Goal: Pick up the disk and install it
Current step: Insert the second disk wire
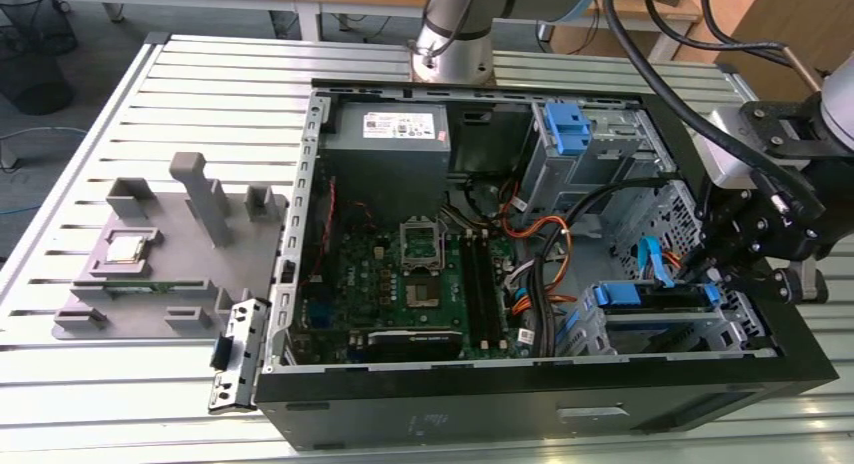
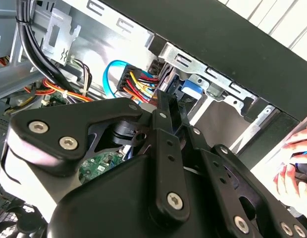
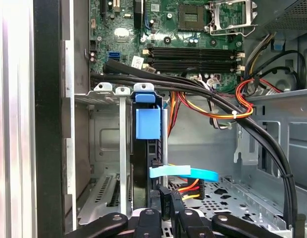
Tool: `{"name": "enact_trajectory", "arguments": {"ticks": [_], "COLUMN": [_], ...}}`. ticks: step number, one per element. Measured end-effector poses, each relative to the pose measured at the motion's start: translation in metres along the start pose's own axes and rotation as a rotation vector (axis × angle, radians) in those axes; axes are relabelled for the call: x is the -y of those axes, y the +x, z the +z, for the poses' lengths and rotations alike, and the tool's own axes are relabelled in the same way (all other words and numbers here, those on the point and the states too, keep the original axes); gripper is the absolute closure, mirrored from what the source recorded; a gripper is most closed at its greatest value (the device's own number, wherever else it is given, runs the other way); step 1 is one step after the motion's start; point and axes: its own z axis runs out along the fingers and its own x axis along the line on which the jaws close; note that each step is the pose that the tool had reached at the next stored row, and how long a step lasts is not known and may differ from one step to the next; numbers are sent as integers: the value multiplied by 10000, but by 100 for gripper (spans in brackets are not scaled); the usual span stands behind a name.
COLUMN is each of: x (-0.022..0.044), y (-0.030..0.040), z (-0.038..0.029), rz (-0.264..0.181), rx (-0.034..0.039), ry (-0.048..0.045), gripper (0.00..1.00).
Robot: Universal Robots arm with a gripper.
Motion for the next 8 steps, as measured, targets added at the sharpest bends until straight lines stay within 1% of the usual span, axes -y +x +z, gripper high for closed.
{"name": "enact_trajectory", "arguments": {"ticks": [8], "x": [0], "y": [0], "z": [5], "rz": [1], "rx": [2], "ry": [0], "gripper": [80]}}
